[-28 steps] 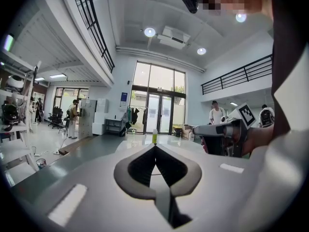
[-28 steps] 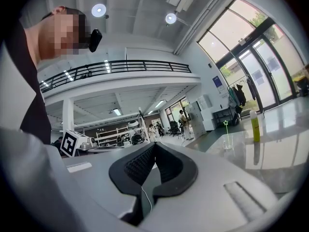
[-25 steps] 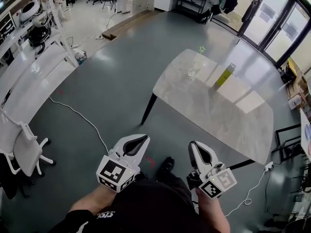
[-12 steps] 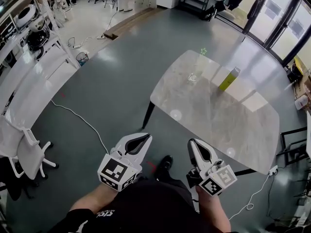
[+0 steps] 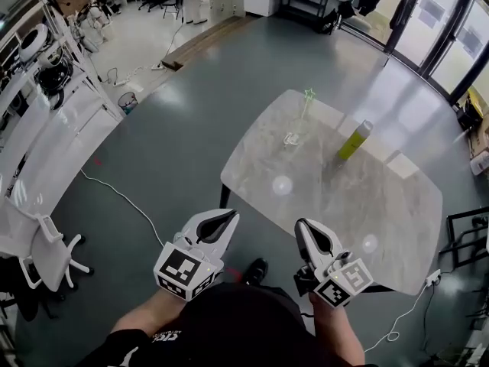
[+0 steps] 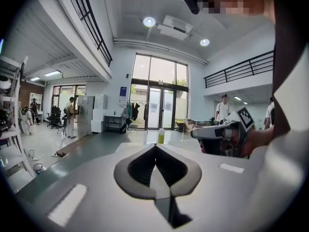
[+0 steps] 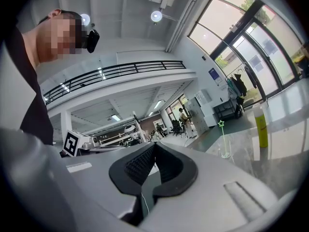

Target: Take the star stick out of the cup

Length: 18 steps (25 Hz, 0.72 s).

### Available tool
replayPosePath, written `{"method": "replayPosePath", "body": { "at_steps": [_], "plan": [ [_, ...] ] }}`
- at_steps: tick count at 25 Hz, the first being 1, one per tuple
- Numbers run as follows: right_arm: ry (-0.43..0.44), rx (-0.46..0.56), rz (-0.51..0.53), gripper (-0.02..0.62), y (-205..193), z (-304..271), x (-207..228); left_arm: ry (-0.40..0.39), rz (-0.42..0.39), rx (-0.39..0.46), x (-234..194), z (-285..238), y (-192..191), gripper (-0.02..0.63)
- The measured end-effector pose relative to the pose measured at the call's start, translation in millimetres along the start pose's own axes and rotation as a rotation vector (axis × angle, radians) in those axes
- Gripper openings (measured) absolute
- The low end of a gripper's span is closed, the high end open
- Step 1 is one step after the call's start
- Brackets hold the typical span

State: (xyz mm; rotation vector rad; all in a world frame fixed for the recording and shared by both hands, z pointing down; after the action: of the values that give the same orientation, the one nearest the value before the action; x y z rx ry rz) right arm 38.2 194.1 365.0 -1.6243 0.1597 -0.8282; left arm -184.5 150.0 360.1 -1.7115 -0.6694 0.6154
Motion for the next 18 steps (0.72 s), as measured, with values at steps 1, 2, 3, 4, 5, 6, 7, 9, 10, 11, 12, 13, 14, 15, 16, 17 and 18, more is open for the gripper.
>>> {"method": "replayPosePath", "body": {
  "at_steps": [1, 2, 3, 4, 5, 6, 7, 9, 10, 11, 12, 13, 14, 15, 16, 17, 18],
  "plan": [
    [0.001, 0.003, -0.002, 0.014, 4.1, 0.1, 7.9, 0.004, 0.0, -0.004, 0.8, -7.4, 2.3, 0.002],
    [0.002, 0.005, -0.004, 0.014, 8.2, 0.7, 15.7, 0.01, -0.001, -0.008, 1.9, -14.5, 4.6, 0.002],
    [0.004, 0.007, -0.006, 0.014, 12.0, 1.7, 23.0, 0.015, -0.001, -0.011, 3.5, -20.8, 6.8, 0.002],
    [0.007, 0.007, -0.006, 0.014, 15.0, 3.3, 29.6, 0.021, -0.002, -0.013, 5.5, -26.4, 8.6, 0.002],
    [0.009, 0.006, -0.006, 0.014, 17.5, 5.2, 35.8, 0.026, -0.003, -0.013, 7.5, -31.5, 10.4, 0.002],
    [0.011, 0.003, -0.005, 0.014, 19.7, 6.9, 42.0, 0.03, -0.004, -0.011, 9.2, -36.8, 12.4, 0.002],
    [0.011, 0.0, -0.004, 0.014, 21.7, 8.0, 47.9, 0.032, -0.003, -0.008, 10.2, -42.2, 14.7, 0.002],
    [0.011, -0.004, -0.006, 0.014, 24.7, 8.6, 57.6, 0.031, 0.008, -0.006, 10.7, -52.0, 18.2, 0.002],
    [0.01, -0.006, -0.01, 0.014, 25.2, 8.5, 61.2, 0.028, 0.016, -0.008, 10.5, -56.1, 18.8, 0.002],
    [0.009, -0.007, -0.014, 0.014, 25.1, 8.3, 64.4, 0.024, 0.021, -0.011, 10.2, -59.9, 18.6, 0.002],
    [0.007, -0.007, -0.019, 0.014, 24.7, 7.9, 67.6, 0.021, 0.025, -0.013, 9.4, -63.9, 18.1, 0.002],
    [0.006, -0.008, -0.024, 0.014, 24.0, 7.2, 71.1, 0.019, 0.028, -0.015, 8.5, -68.3, 17.6, 0.002],
    [0.003, -0.01, -0.028, 0.014, 23.5, 6.1, 75.1, 0.016, 0.031, -0.015, 7.4, -73.1, 17.4, 0.002],
    [0.0, -0.012, -0.033, 0.014, 23.2, 4.6, 79.6, 0.014, 0.034, -0.013, 6.1, -78.3, 17.6, 0.002],
    [-0.002, -0.014, -0.037, 0.014, 23.1, 2.2, 84.4, 0.01, 0.036, -0.012, 4.3, -83.8, 17.9, 0.002],
    [-0.004, -0.017, -0.041, 0.014, 22.8, -1.0, 89.2, 0.006, 0.038, -0.01, 1.8, -89.5, 17.9, 0.002],
    [-0.006, -0.018, -0.045, 0.014, 22.3, -5.0, 94.0, 0.002, 0.041, -0.008, -1.7, -95.5, 17.2, 0.002]
  ]
}}
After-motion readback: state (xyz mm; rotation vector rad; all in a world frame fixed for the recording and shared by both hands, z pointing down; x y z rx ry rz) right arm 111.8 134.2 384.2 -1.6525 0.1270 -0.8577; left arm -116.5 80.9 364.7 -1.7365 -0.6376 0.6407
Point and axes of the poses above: the fingertips, and each gripper's own axes: z backward along the fingers, x to its right, y out of its top, the point moved 7 cm from there along z, backward along the fingers, and after that the axes turned 2 degrees about y, right-handed, at the moved point
